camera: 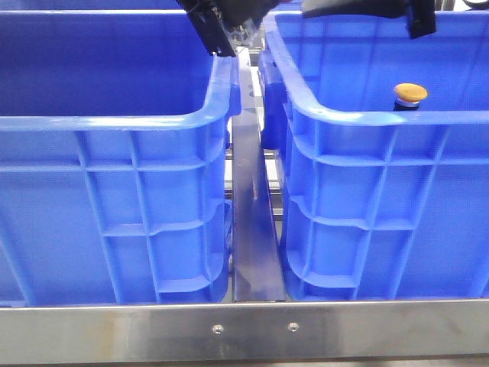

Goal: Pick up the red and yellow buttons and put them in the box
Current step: 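Lift the red button toward the divider and grasp its cap with the right gripper, then carry the red button with the right gripper and set it beside the yellow one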

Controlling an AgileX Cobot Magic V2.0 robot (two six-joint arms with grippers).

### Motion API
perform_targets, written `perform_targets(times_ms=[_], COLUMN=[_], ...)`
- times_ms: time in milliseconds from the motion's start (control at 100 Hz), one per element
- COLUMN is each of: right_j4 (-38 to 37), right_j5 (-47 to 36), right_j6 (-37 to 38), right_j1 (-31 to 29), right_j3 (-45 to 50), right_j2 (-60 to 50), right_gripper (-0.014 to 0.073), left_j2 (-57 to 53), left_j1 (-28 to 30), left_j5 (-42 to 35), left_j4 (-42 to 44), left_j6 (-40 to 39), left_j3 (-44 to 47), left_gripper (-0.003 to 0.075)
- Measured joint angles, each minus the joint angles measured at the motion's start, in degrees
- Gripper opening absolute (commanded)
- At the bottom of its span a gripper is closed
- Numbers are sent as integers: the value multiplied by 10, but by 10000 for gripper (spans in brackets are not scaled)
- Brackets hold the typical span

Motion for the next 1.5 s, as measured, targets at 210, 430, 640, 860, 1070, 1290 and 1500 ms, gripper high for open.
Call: perform_targets(times_ms=[210,430,640,860,1070,1290,1500], right_j4=[0,-5,-6,-3,-20,-90,-202], right_j5=[-2,-10,-10,10,19,-3,-112], right_j6=[0,0,0,0,-31,-114,-132], right_j1=[36,37,37,14,-98,-192,-205], right_j3=[0,0,0,-28,-79,-84,-84], right_j2=[0,1,3,3,3,3,3], right_gripper=[491,254,181,181,181,181,181], left_j2=[0,-1,-2,-2,-2,-2,-2], left_j1=[0,0,0,0,0,0,0], left_j5=[0,-1,-1,-3,-5,-6,-18], left_j4=[0,0,-4,-10,-10,-10,-10], left_j6=[0,0,0,0,0,0,0], left_j3=[0,0,0,0,0,0,0], left_gripper=[125,130,407,534,534,534,534])
